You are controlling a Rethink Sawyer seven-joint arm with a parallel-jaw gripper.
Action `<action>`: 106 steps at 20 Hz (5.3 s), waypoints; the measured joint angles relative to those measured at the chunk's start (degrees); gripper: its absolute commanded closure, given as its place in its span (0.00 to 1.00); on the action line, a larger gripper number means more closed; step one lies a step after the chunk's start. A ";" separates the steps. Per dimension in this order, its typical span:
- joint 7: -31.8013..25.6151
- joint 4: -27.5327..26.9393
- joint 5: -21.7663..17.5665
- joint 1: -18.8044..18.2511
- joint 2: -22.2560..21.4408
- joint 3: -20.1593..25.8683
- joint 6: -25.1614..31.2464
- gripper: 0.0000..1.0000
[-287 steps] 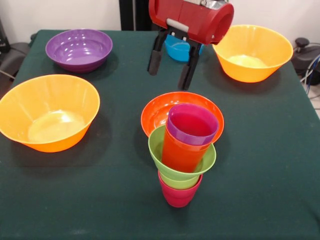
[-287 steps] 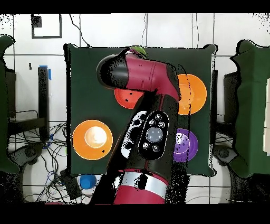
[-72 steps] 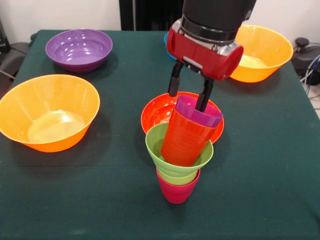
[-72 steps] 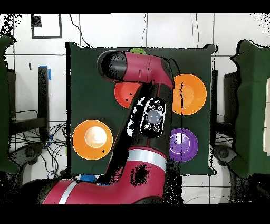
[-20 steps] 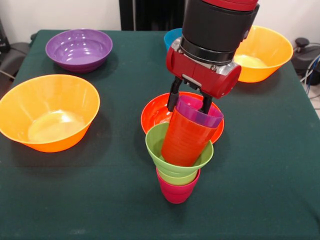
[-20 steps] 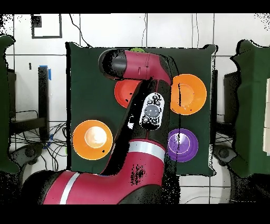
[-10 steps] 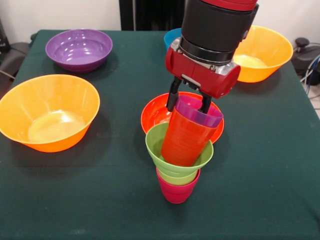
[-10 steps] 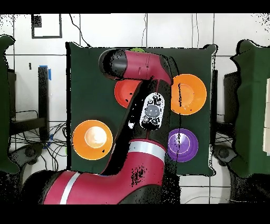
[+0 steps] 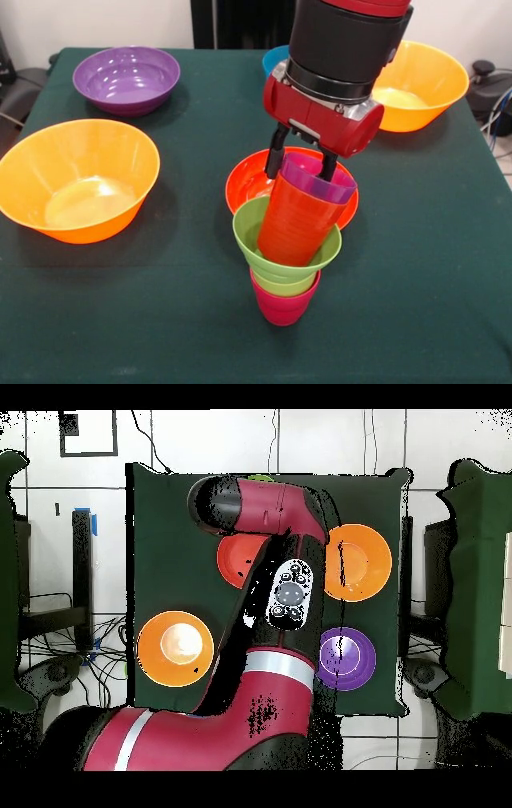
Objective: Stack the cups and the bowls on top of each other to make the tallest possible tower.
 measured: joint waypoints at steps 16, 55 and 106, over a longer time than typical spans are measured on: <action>0.00 -5.20 -0.01 -1.28 0.24 -0.04 0.01 0.00; 0.00 -5.58 -0.20 -1.77 0.32 -0.59 0.95 0.00; 0.00 -5.58 -0.20 -1.67 0.34 -0.87 0.95 0.00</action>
